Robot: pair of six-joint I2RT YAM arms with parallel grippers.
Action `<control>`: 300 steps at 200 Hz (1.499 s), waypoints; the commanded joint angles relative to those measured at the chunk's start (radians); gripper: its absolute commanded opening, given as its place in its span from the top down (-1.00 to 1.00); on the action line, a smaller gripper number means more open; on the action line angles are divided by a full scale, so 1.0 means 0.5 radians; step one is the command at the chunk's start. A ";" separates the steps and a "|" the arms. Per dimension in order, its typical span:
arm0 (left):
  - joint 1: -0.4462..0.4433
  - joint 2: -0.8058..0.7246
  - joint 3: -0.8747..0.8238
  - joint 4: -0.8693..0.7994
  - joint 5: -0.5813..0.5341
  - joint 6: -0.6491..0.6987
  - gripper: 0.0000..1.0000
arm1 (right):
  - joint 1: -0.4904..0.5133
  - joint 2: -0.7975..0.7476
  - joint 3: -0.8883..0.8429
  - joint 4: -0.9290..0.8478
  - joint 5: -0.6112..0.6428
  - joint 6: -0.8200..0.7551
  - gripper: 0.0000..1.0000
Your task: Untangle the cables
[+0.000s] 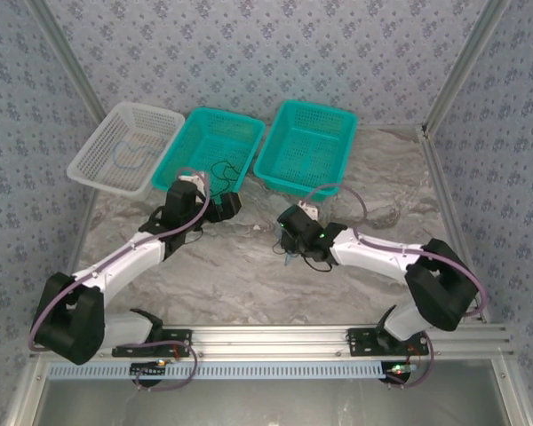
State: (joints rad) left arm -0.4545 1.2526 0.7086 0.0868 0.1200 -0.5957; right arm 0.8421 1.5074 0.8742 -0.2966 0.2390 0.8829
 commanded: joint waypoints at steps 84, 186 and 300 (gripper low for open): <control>-0.011 -0.160 -0.136 0.214 0.205 0.203 -0.99 | 0.034 0.215 0.222 -0.318 0.160 0.042 0.89; -0.407 -0.044 -0.178 0.701 0.628 0.961 -0.99 | -0.415 -0.318 0.165 -0.018 -0.996 -1.280 1.00; -0.438 0.545 0.114 1.056 0.868 1.031 -0.77 | -0.539 -0.584 0.090 0.108 -1.362 -1.572 1.00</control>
State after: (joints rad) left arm -0.6697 1.4940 0.7162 0.5442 0.4946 -0.1120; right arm 0.5823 1.2491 0.9356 -0.2897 -0.3801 0.1272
